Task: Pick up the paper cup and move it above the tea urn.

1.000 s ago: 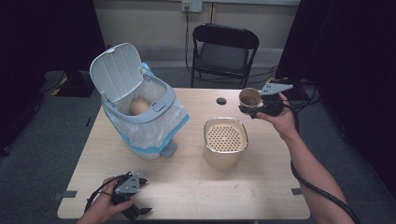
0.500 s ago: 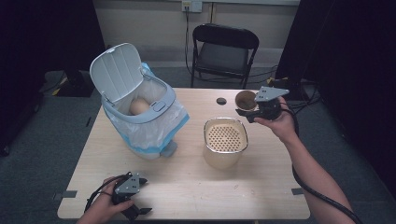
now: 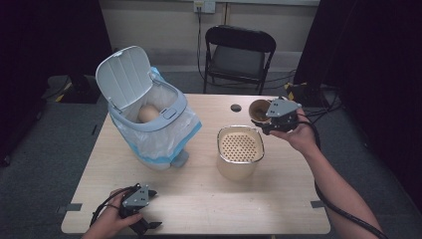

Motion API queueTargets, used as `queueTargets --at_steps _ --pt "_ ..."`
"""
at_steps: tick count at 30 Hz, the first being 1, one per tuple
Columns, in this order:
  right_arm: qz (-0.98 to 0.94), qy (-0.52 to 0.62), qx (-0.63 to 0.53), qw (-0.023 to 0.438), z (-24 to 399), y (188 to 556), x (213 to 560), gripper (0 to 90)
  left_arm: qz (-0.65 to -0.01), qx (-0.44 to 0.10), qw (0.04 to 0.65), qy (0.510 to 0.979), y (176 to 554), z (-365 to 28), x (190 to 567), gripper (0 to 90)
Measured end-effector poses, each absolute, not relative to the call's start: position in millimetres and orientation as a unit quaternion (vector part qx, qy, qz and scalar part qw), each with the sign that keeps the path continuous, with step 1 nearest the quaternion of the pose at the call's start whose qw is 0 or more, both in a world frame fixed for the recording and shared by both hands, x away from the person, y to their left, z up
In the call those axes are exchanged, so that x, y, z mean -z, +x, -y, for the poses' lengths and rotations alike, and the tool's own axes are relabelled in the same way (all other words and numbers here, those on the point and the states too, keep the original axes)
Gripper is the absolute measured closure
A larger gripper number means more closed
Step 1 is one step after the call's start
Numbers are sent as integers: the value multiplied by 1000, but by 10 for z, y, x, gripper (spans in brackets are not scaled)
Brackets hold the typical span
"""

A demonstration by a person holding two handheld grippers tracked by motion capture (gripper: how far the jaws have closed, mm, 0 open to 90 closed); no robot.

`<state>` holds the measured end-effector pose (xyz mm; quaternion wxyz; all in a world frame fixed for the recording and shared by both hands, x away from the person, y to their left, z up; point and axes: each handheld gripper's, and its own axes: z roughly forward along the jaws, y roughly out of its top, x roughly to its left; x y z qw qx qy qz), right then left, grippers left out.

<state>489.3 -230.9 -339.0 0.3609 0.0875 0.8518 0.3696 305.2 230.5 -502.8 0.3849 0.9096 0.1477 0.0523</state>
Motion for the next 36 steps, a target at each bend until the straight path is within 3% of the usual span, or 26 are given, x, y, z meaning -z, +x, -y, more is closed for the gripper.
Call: queueTargets --at_steps 36 --pt "-823 -116 -135 539 1988 4694 3445 278 -147 -52 384 910 3052 -2306 5025 0"
